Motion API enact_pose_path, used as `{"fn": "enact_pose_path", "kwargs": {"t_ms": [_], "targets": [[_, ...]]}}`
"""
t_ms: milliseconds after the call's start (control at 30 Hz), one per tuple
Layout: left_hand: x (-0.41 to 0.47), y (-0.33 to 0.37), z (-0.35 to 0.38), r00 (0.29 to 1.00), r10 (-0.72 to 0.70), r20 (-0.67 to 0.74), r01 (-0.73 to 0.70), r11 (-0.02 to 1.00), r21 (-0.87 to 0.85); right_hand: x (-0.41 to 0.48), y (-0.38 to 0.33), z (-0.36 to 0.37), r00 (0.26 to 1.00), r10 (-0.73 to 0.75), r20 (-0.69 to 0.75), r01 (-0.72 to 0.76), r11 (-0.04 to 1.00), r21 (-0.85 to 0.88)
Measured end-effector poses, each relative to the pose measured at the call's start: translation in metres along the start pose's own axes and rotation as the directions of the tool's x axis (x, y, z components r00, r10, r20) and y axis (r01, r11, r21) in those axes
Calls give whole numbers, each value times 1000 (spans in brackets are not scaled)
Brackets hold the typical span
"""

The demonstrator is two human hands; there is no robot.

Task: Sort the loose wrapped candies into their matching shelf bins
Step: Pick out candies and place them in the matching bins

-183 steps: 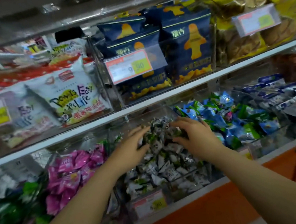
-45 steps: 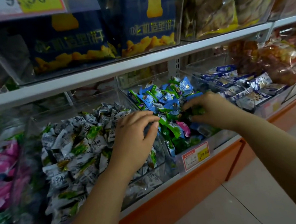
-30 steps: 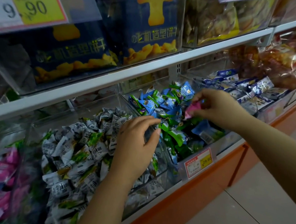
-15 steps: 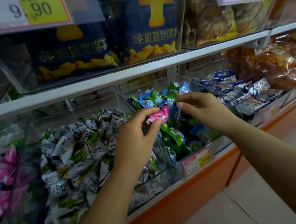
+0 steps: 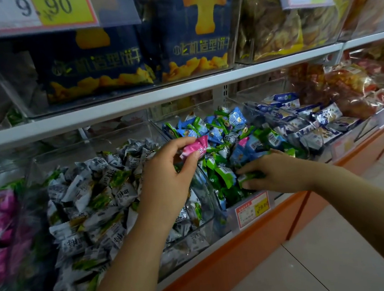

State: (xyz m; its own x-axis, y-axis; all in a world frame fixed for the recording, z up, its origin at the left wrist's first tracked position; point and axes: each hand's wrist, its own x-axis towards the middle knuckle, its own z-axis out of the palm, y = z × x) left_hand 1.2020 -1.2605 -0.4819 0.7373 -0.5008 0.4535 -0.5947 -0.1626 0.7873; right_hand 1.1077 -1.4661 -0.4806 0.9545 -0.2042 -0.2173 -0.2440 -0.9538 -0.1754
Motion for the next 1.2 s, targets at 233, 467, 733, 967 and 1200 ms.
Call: {"fn": "enact_pose_path", "kwargs": {"t_ms": [233, 467, 733, 967, 1200], "targets": [[1, -2, 1, 1000, -9, 15, 8, 1000, 14, 36, 20, -13, 905, 110, -410, -12, 972, 233], [2, -3, -3, 999, -8, 35, 8, 1000, 4, 75, 20, -15, 951, 183, -250, -168, 983, 78], [5, -4, -5, 998, -65, -20, 64, 996, -54, 42, 20, -16, 611, 306, -730, -21, 928, 372], [0, 8, -9, 981, -192, -13, 185, 959, -216, -4, -51, -11, 517, 35, -855, 441, 846, 301], [-16, 20, -50, 954, -259, 149, 298, 860, -414, -6, -108, 1, 383, -205, -901, 612, 787, 81]]}}
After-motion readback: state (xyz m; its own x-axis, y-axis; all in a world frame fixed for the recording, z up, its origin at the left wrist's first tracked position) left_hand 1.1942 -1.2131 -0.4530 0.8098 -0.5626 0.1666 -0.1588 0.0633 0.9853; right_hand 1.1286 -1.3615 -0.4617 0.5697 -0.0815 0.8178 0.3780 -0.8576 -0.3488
